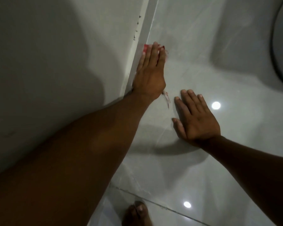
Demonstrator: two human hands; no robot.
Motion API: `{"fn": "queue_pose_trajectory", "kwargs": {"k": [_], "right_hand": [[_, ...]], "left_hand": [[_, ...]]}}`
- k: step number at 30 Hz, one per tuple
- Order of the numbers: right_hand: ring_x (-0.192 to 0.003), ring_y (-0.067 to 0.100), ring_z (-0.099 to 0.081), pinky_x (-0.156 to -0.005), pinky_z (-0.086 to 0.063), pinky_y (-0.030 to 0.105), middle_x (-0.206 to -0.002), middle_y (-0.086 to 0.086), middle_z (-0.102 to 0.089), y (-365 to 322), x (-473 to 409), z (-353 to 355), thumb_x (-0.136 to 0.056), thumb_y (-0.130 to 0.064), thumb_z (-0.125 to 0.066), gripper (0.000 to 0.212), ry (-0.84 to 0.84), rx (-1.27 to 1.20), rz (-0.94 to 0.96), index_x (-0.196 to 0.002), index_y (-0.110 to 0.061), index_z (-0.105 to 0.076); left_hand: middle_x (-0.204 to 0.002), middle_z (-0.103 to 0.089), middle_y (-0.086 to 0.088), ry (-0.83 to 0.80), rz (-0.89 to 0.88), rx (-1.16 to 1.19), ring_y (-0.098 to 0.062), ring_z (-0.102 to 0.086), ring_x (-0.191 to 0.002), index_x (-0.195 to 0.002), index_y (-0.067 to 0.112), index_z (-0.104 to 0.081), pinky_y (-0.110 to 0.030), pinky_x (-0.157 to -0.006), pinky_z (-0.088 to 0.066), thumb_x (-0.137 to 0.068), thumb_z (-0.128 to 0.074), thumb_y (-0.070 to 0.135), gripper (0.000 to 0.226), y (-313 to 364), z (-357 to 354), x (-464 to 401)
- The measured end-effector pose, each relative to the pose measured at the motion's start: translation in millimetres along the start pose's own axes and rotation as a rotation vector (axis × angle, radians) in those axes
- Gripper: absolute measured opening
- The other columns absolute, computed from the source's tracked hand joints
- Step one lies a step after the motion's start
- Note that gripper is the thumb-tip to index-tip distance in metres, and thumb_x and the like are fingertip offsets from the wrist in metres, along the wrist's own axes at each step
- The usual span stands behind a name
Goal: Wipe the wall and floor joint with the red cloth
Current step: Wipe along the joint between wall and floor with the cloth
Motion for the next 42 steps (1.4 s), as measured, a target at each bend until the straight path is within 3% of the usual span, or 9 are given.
{"fn": "queue_pose_trajectory", "kwargs": {"k": [5, 9, 14, 19, 24, 27, 32, 36, 42], "right_hand": [[-0.155, 0.034, -0.02, -0.128, -0.012, 0.048, -0.164, 0.02, -0.028, 1.1, 0.3, -3.4, -0.097, -0.046, -0.046, 0.07, -0.022, -0.005, -0.004, -0.155, -0.007, -0.036], [-0.155, 0.033, -0.018, -0.128, -0.011, 0.048, -0.165, 0.019, -0.027, 1.7, 0.3, -4.5, -0.097, -0.047, -0.046, 0.072, -0.036, 0.0, -0.013, -0.156, -0.008, -0.034], [-0.154, 0.033, -0.022, -0.127, -0.013, 0.048, -0.163, 0.02, -0.03, 0.5, 0.0, -2.5, -0.096, -0.046, -0.05, 0.071, -0.01, -0.021, -0.012, -0.154, -0.008, -0.037], [-0.156, 0.03, -0.018, -0.128, -0.012, 0.048, -0.164, 0.018, -0.029, 2.9, -0.3, -6.6, -0.097, -0.049, -0.045, 0.071, -0.035, -0.011, -0.021, -0.155, -0.009, -0.035], [-0.155, 0.032, -0.022, -0.128, -0.012, 0.048, -0.163, 0.019, -0.032, 2.4, 0.0, -5.1, -0.096, -0.048, -0.048, 0.071, -0.026, -0.004, -0.016, -0.154, -0.008, -0.039], [-0.155, 0.031, -0.021, -0.128, -0.009, 0.046, -0.163, 0.018, -0.031, 3.7, 0.2, -6.1, -0.096, -0.049, -0.046, 0.071, -0.035, -0.004, -0.024, -0.154, -0.01, -0.037], [-0.153, 0.034, -0.025, -0.127, -0.012, 0.048, -0.161, 0.02, -0.034, -0.4, 0.1, -0.4, -0.096, -0.048, -0.043, 0.07, 0.01, -0.018, -0.006, -0.152, -0.007, -0.04], [-0.154, 0.033, -0.022, -0.128, -0.011, 0.047, -0.163, 0.019, -0.032, 1.5, 0.4, -2.1, -0.096, -0.048, -0.044, 0.071, -0.018, -0.007, -0.016, -0.154, -0.008, -0.038], [-0.154, 0.033, -0.023, -0.127, -0.015, 0.049, -0.163, 0.018, -0.032, 1.8, 0.0, -2.2, -0.095, -0.046, -0.048, 0.07, -0.005, -0.027, -0.017, -0.154, -0.008, -0.038]], "left_hand": [[-0.168, -0.007, -0.02, 0.018, -0.011, 0.0, -0.037, -0.003, -0.156, -0.16, 0.005, -0.007, -0.049, -0.128, -0.01, -0.091, -0.032, 0.012, 0.073, -0.8, -9.5, 56.3], [-0.166, -0.017, -0.019, 0.008, -0.038, 0.006, -0.037, -0.012, -0.155, -0.159, 0.006, -0.017, -0.051, -0.127, -0.016, -0.086, -0.036, 0.01, 0.075, -3.1, -22.7, 117.0], [-0.167, -0.01, -0.024, 0.024, -0.103, -0.043, -0.042, -0.005, -0.155, -0.159, 0.003, -0.011, -0.053, -0.127, -0.01, -0.09, -0.029, 0.014, 0.072, 1.8, -11.0, 53.4], [-0.168, 0.0, -0.023, 0.022, -0.391, -0.132, -0.041, 0.002, -0.155, -0.16, 0.009, -0.006, -0.053, -0.126, -0.001, -0.086, -0.031, 0.004, 0.078, 16.6, 8.0, -30.2], [-0.169, 0.0, -0.017, -0.055, -0.263, -0.051, -0.036, 0.004, -0.156, -0.16, 0.008, -0.01, -0.049, -0.127, 0.001, -0.1, -0.037, 0.019, 0.067, 8.1, 2.0, -48.4], [-0.169, -0.001, -0.017, -0.05, -0.17, -0.021, -0.038, 0.005, -0.156, -0.16, 0.008, -0.009, -0.05, -0.128, 0.001, -0.098, -0.045, 0.017, 0.073, 5.7, 1.7, -39.1], [-0.169, 0.006, -0.017, -0.1, -0.104, -0.006, -0.038, 0.009, -0.155, -0.159, 0.007, 0.003, -0.053, -0.127, -0.002, -0.094, -0.053, 0.019, 0.087, 4.6, -17.1, 39.2], [-0.168, -0.01, -0.019, -0.002, 0.007, 0.049, -0.037, -0.006, -0.156, -0.16, 0.006, -0.009, -0.05, -0.127, -0.012, -0.087, -0.059, 0.017, 0.089, -4.8, -24.2, 93.5], [-0.168, 0.002, -0.022, -0.01, -0.083, -0.107, -0.04, 0.004, -0.155, -0.159, 0.003, 0.001, -0.05, -0.127, 0.0, -0.094, -0.046, 0.022, 0.082, 0.6, -13.2, 19.8]]}}
Point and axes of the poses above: each hand's wrist, its own x-axis away from the middle knuckle, its own z-axis out of the back of the hand, y = z × x, the point moved 8 cm from there along -x, towards the middle knuckle
